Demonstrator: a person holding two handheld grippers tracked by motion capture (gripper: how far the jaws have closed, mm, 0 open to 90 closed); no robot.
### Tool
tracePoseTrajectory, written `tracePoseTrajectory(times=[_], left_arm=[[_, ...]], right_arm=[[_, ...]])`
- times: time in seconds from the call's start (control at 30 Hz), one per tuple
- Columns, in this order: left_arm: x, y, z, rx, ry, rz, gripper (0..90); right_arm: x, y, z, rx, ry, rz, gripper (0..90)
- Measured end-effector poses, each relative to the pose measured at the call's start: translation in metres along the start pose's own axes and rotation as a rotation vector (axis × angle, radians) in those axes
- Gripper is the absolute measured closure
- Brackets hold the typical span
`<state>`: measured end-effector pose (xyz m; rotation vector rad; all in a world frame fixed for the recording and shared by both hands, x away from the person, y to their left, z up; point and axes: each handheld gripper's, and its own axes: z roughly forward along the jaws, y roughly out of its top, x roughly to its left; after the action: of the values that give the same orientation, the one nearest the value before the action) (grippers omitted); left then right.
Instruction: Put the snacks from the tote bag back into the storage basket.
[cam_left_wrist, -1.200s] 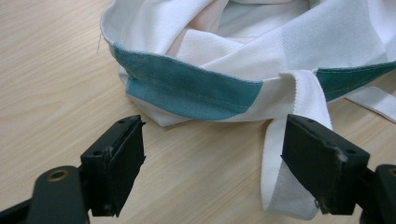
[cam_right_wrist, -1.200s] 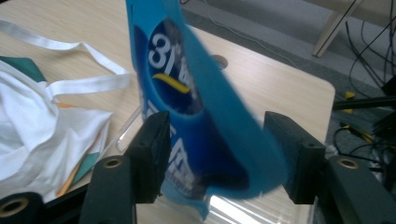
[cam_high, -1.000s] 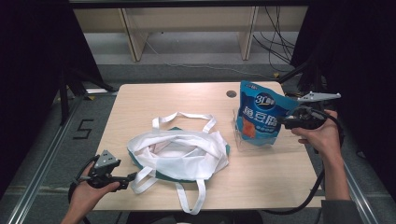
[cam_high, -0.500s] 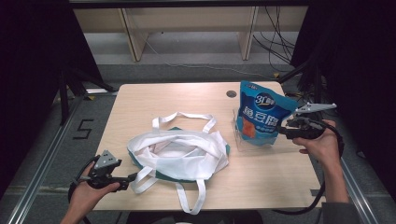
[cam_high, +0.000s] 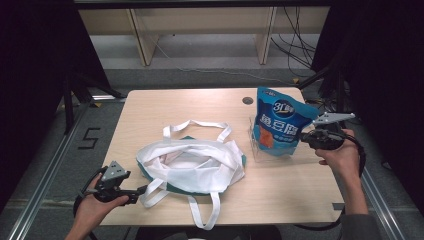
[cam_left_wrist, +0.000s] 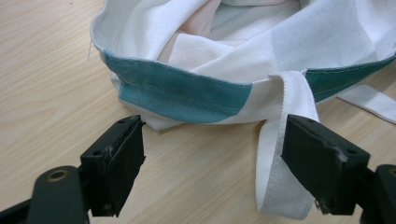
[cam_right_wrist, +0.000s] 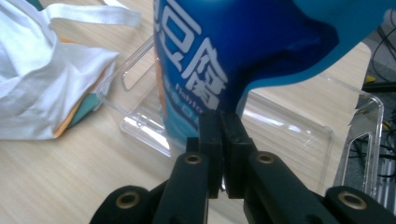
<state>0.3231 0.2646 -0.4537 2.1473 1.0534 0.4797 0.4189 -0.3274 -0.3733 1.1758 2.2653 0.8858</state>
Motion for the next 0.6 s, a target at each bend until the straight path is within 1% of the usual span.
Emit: tracePoseTrajectory(times=[0.03,0.07,0.1,0.13,0.17,0.2,0.23,0.27,0.3,0.33,0.37,0.4,0.43,0.47,0.5,0.53,0.57,0.6], left_arm=[[0.0,0.0,0.0,-0.002,0.001,-0.004,20.1],[0.0,0.0,0.0,-0.002,0.002,-0.004,20.1],[0.0,0.0,0.0,-0.001,0.001,-0.003,20.1],[0.0,0.0,0.001,-0.002,-0.008,-0.011,20.0],[-0.002,-0.001,0.002,-0.014,-0.005,-0.031,20.1],[-0.001,-0.001,0.002,-0.009,0.001,-0.025,20.0],[-0.001,-0.001,0.002,-0.012,0.0,-0.031,20.1],[-0.001,-0.001,0.002,-0.016,-0.005,-0.033,20.0],[-0.001,-0.001,0.002,-0.014,-0.006,-0.032,20.0],[-0.001,-0.001,0.002,-0.008,0.001,-0.028,20.0],[-0.001,0.0,0.002,-0.007,-0.006,-0.023,20.1],[0.0,0.0,0.002,-0.005,0.0,-0.001,20.1],[0.0,0.0,0.001,0.001,0.0,0.002,20.0],[0.0,0.0,0.001,0.0,-0.001,0.002,20.0],[0.0,0.0,0.001,0.001,-0.005,0.002,20.0],[-0.001,0.0,0.002,-0.002,-0.005,-0.008,20.0],[0.0,0.0,0.001,0.0,-0.002,-0.005,20.1],[0.0,0.0,0.001,0.001,0.0,0.003,20.0]], right_arm=[[-0.001,0.001,0.001,0.005,-0.002,-0.009,89.1],[-0.003,0.001,0.002,-0.002,-0.017,-0.027,89.7],[-0.003,0.001,0.003,-0.009,-0.017,-0.01,89.8],[-0.006,0.001,0.003,-0.003,-0.021,-0.019,89.9],[-0.009,0.001,0.004,-0.003,-0.028,-0.017,89.9],[-0.01,0.0,0.006,-0.015,-0.04,-0.012,89.9],[-0.011,-0.001,0.007,-0.014,-0.04,-0.01,89.9],[-0.014,0.0,0.006,0.002,-0.037,-0.016,89.9],[-0.016,-0.001,0.007,0.001,-0.044,-0.018,89.9],[-0.016,-0.002,0.009,-0.022,-0.057,-0.009,89.9],[-0.019,-0.001,0.008,-0.005,-0.053,-0.014,89.8],[-0.021,-0.001,0.01,-0.031,-0.063,-0.001,89.8],[-0.024,-0.001,0.01,-0.022,-0.061,-0.007,89.7],[-0.027,-0.001,0.013,-0.035,-0.069,0.0,89.6],[-0.027,0.0,0.013,-0.025,-0.064,0.034,89.4],[-0.031,-0.001,0.017,-0.049,-0.075,0.008,89.3],[-0.031,0.001,0.017,-0.028,-0.065,0.039,89.3],[-0.034,0.0,0.021,-0.048,-0.078,0.017,89.3]])
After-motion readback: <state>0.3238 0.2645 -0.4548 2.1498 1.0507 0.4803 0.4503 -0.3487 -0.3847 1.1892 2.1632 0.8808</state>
